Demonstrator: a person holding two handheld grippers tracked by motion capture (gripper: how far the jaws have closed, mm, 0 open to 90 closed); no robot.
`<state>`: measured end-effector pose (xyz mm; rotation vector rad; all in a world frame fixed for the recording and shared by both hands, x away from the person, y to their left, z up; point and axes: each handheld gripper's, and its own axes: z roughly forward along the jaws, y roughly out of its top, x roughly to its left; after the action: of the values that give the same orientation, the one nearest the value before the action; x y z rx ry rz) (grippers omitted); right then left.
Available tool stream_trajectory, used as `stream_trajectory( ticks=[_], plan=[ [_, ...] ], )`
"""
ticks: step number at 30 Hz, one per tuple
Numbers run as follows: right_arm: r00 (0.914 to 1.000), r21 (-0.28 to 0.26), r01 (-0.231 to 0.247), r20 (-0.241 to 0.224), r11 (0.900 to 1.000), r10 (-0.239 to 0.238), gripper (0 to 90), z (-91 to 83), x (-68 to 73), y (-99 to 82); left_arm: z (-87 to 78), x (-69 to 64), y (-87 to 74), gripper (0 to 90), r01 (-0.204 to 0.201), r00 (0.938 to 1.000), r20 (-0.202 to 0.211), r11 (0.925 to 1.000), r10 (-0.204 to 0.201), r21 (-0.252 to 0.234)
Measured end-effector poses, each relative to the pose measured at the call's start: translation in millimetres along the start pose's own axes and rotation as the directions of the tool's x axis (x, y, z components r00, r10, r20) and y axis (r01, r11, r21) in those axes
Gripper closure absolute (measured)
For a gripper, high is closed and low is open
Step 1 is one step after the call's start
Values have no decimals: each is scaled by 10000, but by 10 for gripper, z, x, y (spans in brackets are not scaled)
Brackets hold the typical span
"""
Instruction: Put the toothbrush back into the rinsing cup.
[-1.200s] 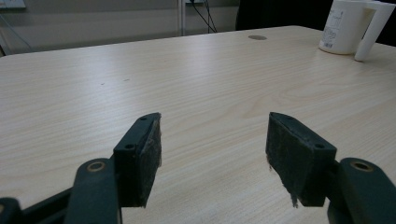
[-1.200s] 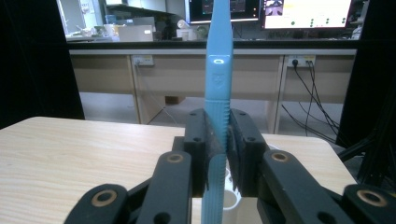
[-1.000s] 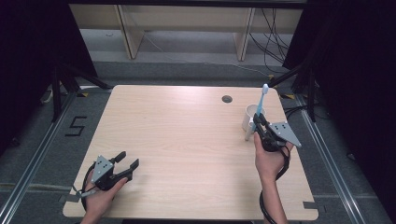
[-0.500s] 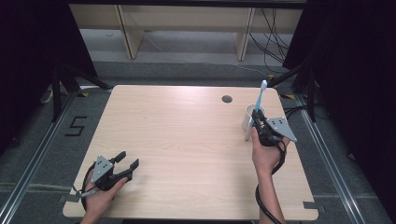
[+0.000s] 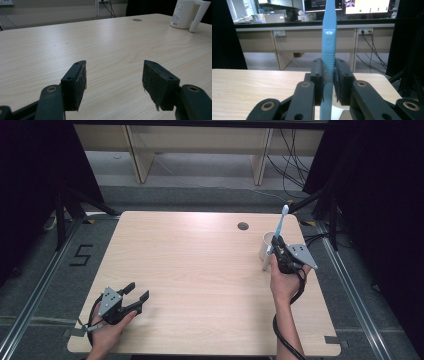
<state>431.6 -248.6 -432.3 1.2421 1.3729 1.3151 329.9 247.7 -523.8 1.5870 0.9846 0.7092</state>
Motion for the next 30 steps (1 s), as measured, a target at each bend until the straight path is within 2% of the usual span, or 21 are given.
stream_trajectory(
  ticks=[3, 4, 7, 8, 9, 10, 12, 14, 15, 18, 19, 23, 26, 30],
  plan=[
    [10000, 93, 17, -4, 10000, -17, 793, 9, -12, 21, 1, 0, 1, 355, -25, 10000, 39, 10000, 25, 41],
    [9999, 143, -166, 35, 9998, 166, 792, 5, 4, 19, 1, -2, 0, 355, -29, 10000, 31, 10000, 29, 17],
    [10000, 20, -41, 29, 10000, 41, 792, 18, -1, 3, 1, -1, 0, 355, -16, 10000, 36, 10000, 16, 8],
    [9998, 67, -193, 34, 9998, 193, 793, 15, 12, -13, 0, -2, 0, 355, -22, 10000, 32, 10000, 22, 12],
    [10000, -18, -30, 7, 10000, 30, 793, 28, 2, -32, 0, -3, 0, 355, -28, 10000, 33, 10000, 28, 9],
    [9999, 160, -52, 96, 9999, 50, 793, 26, 5, -46, 1, -4, 0, 356, -41, 10000, 36, 10000, 41, 22],
    [9999, 49, -36, 143, 10000, 35, 793, 45, -3, -51, -7, -5, 8, 356, -83, 10000, -7, 9998, 84, 205],
    [9998, 80, -54, 193, 10000, 52, 792, 46, 3, -51, 3, -2, 1, 356, -15, 10000, 50, 10000, 15, 15],
    [9998, 110, 80, 166, 9999, -82, 792, 48, -5, -50, 3, -2, 1, 355, -15, 10000, 50, 10000, 15, 15],
    [9998, 85, 64, 202, 9999, -66, 793, 51, -11, -58, 1, -1, 0, 355, -4, 10000, 48, 10000, 4, 3],
    [9994, 260, 134, 320, 9996, -142, 792, 40, -24, -72, 1, -2, 0, 355, -12, 10000, 46, 10000, 12, 5],
    [9996, 182, -11, 267, 9998, 6, 792, 52, -22, -103, 2, -4, 1, 355, -38, 10000, 63, 10000, 38, 27],
    [9993, 171, 153, 350, 9997, -159, 792, 61, -23, -128, 1, 0, 0, 355, 9, 10000, 49, 10000, -9, 1],
    [9995, 220, -102, 314, 9997, 95, 792, 77, 14, -157, 2, -2, 1, 355, -11, 10000, 63, 10000, 11, 15]
  ],
)
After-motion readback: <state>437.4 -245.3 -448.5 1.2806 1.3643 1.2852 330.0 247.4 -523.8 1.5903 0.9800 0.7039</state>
